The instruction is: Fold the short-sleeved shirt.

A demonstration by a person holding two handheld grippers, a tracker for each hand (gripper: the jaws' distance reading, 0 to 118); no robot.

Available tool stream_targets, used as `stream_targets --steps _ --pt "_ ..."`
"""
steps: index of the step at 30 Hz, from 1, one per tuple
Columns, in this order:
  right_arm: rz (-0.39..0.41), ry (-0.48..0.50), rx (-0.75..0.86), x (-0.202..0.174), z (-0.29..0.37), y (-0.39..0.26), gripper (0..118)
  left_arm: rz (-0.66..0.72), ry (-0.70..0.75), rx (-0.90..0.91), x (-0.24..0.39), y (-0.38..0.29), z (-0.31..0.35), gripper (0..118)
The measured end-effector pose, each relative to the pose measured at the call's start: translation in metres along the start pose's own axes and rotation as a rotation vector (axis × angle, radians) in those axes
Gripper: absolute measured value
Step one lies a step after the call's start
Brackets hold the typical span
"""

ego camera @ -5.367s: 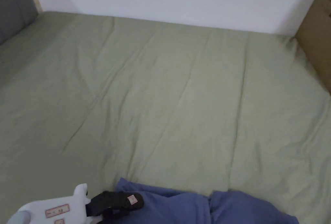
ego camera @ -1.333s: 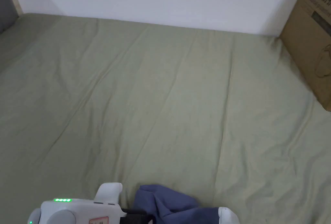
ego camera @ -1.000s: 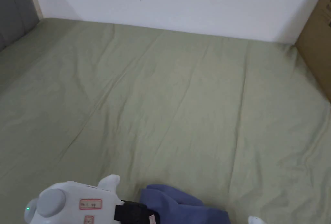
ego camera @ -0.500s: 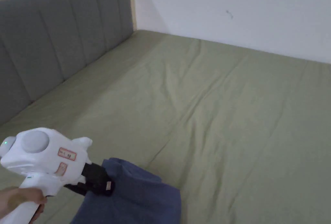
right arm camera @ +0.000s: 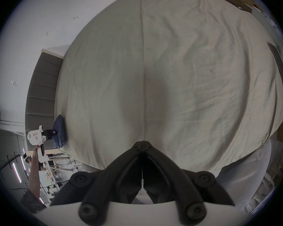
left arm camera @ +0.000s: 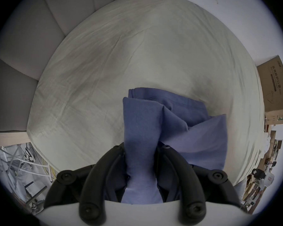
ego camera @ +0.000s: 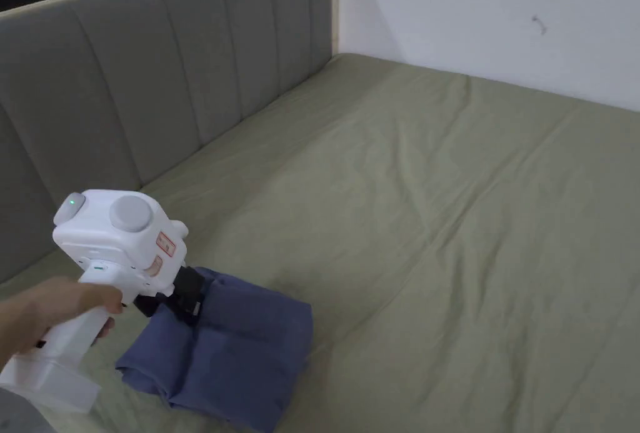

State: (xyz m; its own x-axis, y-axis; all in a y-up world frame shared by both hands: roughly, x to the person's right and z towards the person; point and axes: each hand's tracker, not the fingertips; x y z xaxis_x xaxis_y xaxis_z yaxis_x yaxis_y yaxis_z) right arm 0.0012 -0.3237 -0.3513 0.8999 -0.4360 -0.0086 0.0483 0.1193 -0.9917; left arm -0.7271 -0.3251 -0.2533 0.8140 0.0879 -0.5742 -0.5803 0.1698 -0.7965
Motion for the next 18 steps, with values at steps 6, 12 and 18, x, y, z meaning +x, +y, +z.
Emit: stream_targets --steps 6,12,18 --pt "0.04 -0.003 -0.028 -0.013 -0.004 -0.001 0 0.045 0.063 0.019 -0.011 -0.006 0.029 82" --pt "0.058 0.03 -0.049 -0.015 -0.017 0.001 0 0.125 -0.007 0.219 -0.007 -0.061 0.106 1" --pt "0.2 -0.084 0.052 -0.015 -0.007 -0.006 0 0.076 -0.369 0.285 0.096 -0.151 0.094 2"
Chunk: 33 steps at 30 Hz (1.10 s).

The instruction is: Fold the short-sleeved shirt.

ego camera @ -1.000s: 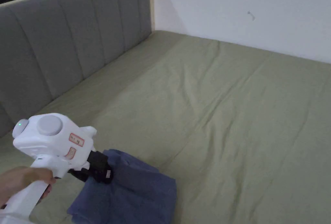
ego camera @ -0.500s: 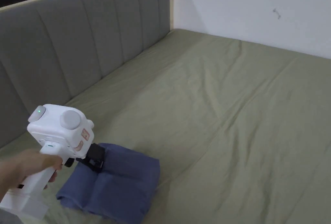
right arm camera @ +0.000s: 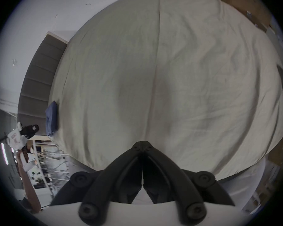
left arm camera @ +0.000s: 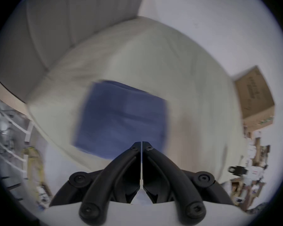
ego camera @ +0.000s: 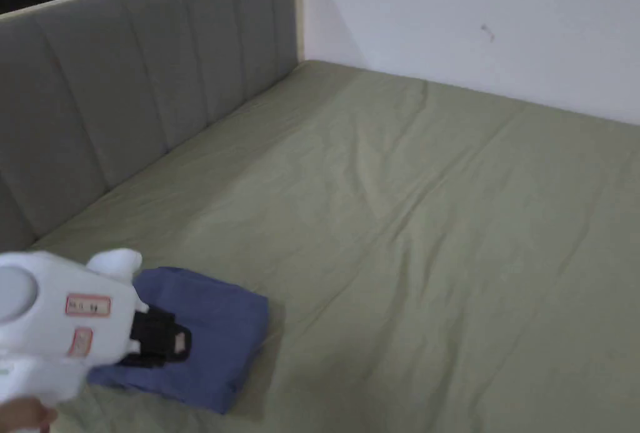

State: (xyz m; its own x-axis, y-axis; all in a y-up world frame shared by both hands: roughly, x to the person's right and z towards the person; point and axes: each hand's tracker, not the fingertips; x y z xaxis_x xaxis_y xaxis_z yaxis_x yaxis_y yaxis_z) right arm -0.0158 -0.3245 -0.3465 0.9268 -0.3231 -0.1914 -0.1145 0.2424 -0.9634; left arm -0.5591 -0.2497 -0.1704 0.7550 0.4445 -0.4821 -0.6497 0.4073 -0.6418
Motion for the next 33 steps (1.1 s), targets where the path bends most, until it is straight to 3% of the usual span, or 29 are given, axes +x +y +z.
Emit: stream_targets --steps 3,6,14,18,22,25,28,30,31,32,33 --pt "0.054 -0.092 0.129 0.007 0.02 0.001 0 -0.095 -0.049 0.165 0.061 -0.031 -0.015 2" --pt "0.107 -0.121 0.3 0.012 0.052 0.006 0 -0.265 0.118 0.354 0.134 -0.05 -0.029 2" --pt "0.237 -0.234 0.752 0.021 0.144 0.04 0 -0.578 0.026 0.634 0.28 -0.065 -0.008 2" --pt "0.252 -0.253 0.96 0.022 0.18 0.043 0 -0.636 0.004 0.773 0.317 -0.07 0.008 2" --pt "0.309 -0.345 1.157 0.013 0.196 0.029 0 -0.626 -0.025 0.891 0.326 -0.074 0.024 2" --pt "0.329 -0.356 1.232 0.008 0.197 0.019 0 -0.652 -0.013 0.977 0.324 -0.083 0.032 3" --pt "0.335 -0.358 1.251 0.004 0.193 0.016 2 -0.673 0.013 1.065 0.321 -0.092 0.036 25" --pt "0.348 -0.345 1.257 0.002 0.192 0.014 40 -0.65 -0.017 1.057 0.317 -0.093 0.041 67" --pt "0.35 -0.343 1.258 0.001 0.192 0.014 59 -0.633 -0.042 1.044 0.315 -0.092 0.043 79" --pt "0.353 -0.342 1.25 -0.001 0.192 0.016 69 -0.622 -0.068 1.025 0.314 -0.091 0.045 83" --pt "0.348 -0.345 1.237 -0.003 0.191 0.018 69 -0.625 -0.061 1.026 0.315 -0.092 0.046 83"
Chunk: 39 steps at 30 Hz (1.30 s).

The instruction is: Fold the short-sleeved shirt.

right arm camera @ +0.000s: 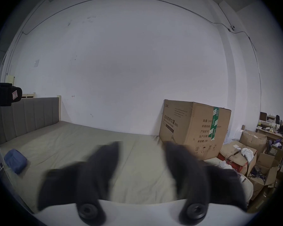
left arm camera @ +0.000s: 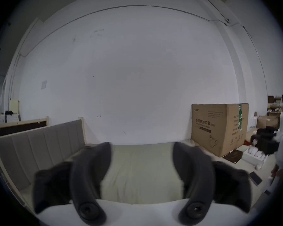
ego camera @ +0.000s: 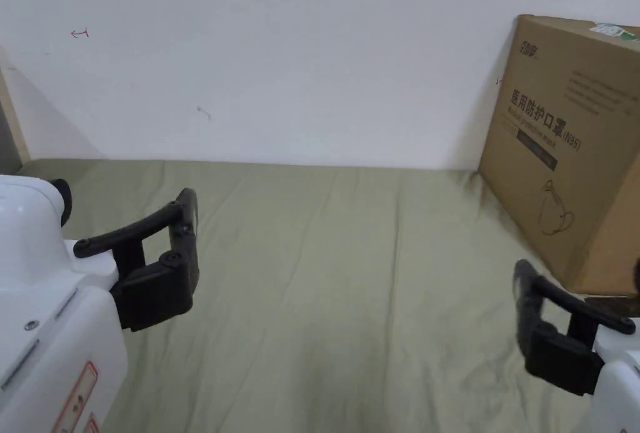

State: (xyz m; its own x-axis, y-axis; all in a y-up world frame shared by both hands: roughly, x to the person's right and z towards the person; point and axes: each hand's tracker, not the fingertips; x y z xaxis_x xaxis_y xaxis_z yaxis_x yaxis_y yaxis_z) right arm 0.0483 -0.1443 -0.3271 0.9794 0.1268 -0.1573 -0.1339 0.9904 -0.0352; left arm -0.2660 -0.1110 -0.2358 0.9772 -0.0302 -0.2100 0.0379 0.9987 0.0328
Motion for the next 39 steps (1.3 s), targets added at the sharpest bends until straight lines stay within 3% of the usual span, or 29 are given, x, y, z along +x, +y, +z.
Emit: stream_targets --steps 1,2,3,6,9,23,29,39 --pt "0.0 -0.002 -0.005 -0.001 0.0 0.0 94 0.0 0.011 0.002 -0.001 0.0 -0.001 89" --pt "-0.005 0.003 0.006 0.0 0.001 0.0 110 -0.003 0.03 -0.002 0.0 0.001 -0.001 89" --pt "-0.013 0.012 0.018 0.0 0.003 0.001 112 -0.013 0.055 -0.009 0.002 0.003 -0.002 89" --pt "-0.019 0.021 0.002 0.002 0.001 0.004 112 -0.01 0.052 -0.096 0.003 0.012 -0.006 89" --pt "0.006 0.021 0.019 0.001 0.0 0.004 112 0.043 -0.019 -0.087 -0.002 0.008 -0.006 89" --pt "0.003 0.043 -0.01 0.003 -0.005 0.005 112 0.038 0.03 -0.031 0.004 0.001 -0.008 99" --pt "0.038 0.036 -0.027 -0.001 -0.007 0.003 112 0.193 -0.067 -0.024 -0.002 0.002 -0.005 99" --pt "0.026 0.041 -0.053 -0.002 -0.01 -0.001 112 0.216 -0.022 -0.107 0.007 0.011 -0.012 99"
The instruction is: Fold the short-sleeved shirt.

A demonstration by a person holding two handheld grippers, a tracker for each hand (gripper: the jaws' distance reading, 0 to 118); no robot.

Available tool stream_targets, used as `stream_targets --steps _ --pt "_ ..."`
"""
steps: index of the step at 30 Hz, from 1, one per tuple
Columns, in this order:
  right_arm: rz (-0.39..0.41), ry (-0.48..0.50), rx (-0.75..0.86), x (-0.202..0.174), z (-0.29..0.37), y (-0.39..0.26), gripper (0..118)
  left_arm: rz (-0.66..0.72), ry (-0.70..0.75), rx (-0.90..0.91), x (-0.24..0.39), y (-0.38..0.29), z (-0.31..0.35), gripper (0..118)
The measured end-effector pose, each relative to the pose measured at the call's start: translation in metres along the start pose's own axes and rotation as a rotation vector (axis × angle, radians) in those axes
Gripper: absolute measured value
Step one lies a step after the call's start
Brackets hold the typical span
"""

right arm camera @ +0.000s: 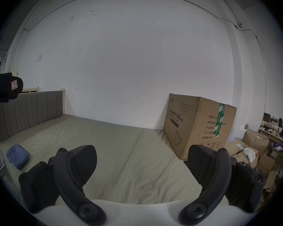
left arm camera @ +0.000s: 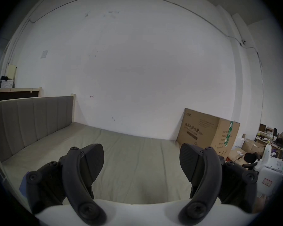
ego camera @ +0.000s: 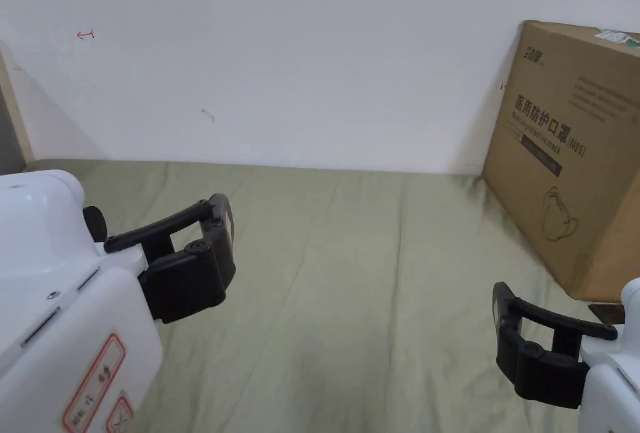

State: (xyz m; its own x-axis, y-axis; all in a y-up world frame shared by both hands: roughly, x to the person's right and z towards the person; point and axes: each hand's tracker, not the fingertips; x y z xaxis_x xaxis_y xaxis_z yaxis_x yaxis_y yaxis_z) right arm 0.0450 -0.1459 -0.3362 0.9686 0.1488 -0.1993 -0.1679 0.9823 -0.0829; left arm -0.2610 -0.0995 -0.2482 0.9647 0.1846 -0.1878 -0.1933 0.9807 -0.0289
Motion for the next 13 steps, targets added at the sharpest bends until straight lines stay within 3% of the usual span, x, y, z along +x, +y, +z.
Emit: stream_targets --steps 4,13 --pt "-0.005 0.002 -0.001 0.0 -0.001 0.001 112 -0.004 0.03 -0.021 0.001 -0.004 -0.009 99" --pt "-0.017 0.005 -0.026 0.002 -0.003 -0.002 112 0.128 -0.084 0.001 -0.002 -0.008 -0.01 100"
